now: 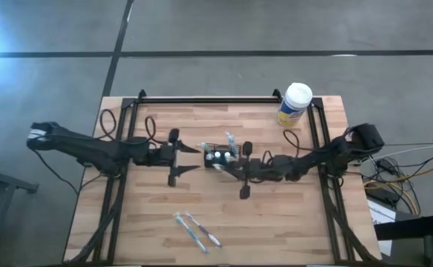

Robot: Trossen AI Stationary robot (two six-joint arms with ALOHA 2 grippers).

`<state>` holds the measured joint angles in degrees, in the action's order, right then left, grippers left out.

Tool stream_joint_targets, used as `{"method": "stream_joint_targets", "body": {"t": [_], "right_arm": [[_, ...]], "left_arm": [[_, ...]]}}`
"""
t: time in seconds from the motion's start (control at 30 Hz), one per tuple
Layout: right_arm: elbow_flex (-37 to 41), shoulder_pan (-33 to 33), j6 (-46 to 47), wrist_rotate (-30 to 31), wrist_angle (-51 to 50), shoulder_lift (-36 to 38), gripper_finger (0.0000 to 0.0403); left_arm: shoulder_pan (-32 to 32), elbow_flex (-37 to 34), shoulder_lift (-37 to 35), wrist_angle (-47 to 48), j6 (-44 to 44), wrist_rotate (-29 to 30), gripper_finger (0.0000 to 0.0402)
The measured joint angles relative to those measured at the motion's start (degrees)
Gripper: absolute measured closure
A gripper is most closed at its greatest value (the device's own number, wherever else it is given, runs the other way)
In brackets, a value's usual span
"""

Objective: Pick & Place toothbrushing station
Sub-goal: Put the right purple toothbrush into the wire organizer

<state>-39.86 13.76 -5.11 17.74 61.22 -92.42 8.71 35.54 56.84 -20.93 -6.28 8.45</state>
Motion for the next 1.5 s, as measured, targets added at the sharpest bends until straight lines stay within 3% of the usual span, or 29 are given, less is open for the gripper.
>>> {"method": "stream_joint_targets", "body": {"t": [0.33,0.9,1.1,1.37,1.5], "right_arm": [[-5.9,-0.5,0.0,-0.3,-5.5,-3.1,0.0394],[-6.4,-0.4,0.0,-0.3,-7.4,-3.0,0.0394],[-6.4,-0.4,0.0,-0.3,-7.5,-3.0,0.0394],[-6.4,-0.4,0.0,-0.3,-7.5,-3.0,0.0394],[-6.2,-0.4,0.6,0.2,-7.5,-3.0,0.0390]], "left_arm": [[0.0,2.3,6.3,-4.3,1.5,-2.0,0.0172],[0.0,6.9,13.5,-4.4,1.9,-4.4,0.0178],[0.0,6.6,13.2,-5.4,1.6,-4.4,0.0238],[0.0,6.5,13.7,-5.1,0.0,-4.5,0.0373],[0.0,6.5,13.8,-4.7,-0.2,-4.9,0.0382]]}}
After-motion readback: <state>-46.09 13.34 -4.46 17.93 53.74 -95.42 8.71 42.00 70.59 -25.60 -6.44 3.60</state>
